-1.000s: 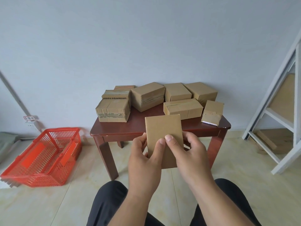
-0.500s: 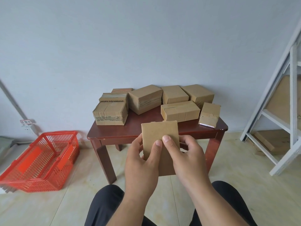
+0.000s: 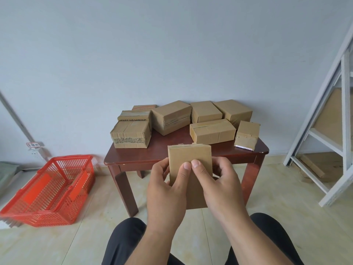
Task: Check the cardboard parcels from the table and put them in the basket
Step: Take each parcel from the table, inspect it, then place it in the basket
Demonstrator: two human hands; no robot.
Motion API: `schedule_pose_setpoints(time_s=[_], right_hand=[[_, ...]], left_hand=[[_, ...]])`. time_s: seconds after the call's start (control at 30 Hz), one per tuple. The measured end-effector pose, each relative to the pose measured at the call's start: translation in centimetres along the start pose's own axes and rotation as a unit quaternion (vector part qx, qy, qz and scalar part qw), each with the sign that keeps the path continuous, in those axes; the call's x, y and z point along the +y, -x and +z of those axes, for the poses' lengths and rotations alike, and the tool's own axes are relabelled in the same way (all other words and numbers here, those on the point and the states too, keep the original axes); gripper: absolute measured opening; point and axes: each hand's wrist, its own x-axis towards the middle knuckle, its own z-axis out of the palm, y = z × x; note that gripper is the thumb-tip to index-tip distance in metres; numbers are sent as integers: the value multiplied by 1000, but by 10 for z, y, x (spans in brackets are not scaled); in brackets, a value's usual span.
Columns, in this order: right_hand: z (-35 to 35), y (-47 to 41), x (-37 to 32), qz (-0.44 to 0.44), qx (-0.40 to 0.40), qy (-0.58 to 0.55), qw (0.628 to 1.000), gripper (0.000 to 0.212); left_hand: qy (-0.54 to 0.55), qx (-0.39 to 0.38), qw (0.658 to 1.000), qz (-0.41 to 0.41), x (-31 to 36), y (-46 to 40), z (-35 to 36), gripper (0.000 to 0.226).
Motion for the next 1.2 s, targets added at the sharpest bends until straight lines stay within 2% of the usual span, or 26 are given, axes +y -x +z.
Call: schedule_pose_setpoints(time_s=[0.07,0.17,0.2,0.3,0.6,0.8,1.07,1.2], right_hand=[[1,-1,-2,-7,2,-6,1000,56],[1,0,-1,-16,-6,1,1000,54],[1,1,0,-17,-6,-1,1000,54],[2,3,4,-12,-6,0,1000,51],[5,1,1,5,26,-20,999,53],[5,8,3,2,3,10,1000,51],[6,1,3,14,22,-20,999,53],[6,5,5,13,-15,-33,999,33]], left_hand=[[-3,-2,1000,2,-2,0,-1,34],[-9,-14,1000,4,-1,-1,-3,62],[-13,-19,1000,7,0,-2,-3,61],[-24,-19,999,21,3,-3,-3,32],[3,-9,1000,1,-1,2,-2,32],[-9,5,1000,1,3,-4,-5,35],[-36,0,999,-7,-3,1,-2,34],[-16,-8,1000,-15,3,-1,-2,18]])
